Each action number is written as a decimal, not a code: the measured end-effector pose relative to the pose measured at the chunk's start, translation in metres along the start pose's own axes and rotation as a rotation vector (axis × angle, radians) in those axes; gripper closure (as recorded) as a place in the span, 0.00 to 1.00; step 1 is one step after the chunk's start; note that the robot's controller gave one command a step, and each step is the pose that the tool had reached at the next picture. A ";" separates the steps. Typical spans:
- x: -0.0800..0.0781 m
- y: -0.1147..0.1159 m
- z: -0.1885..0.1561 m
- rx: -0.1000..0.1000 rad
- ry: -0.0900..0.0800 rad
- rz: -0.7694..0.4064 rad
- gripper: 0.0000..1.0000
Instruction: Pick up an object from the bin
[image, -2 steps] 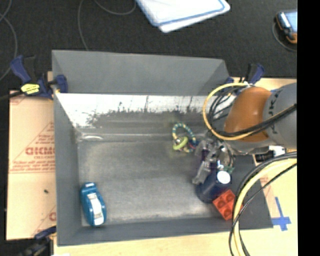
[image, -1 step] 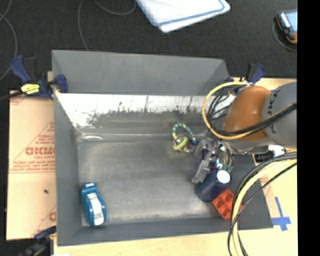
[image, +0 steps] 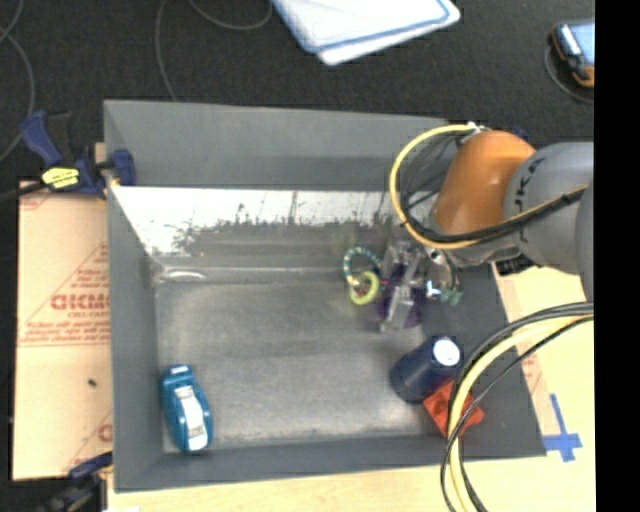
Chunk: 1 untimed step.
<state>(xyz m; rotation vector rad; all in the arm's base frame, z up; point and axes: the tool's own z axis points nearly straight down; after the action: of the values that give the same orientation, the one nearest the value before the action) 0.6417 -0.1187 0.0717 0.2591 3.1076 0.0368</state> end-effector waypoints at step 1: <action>-0.017 0.010 -0.008 -0.024 -0.006 -0.035 1.00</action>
Offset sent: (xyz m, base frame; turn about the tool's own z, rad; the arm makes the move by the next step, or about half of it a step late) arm 0.0000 0.0000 0.0000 0.0000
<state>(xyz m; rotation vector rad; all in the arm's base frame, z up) 0.6594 -0.1120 0.0802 0.2031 3.1027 0.0720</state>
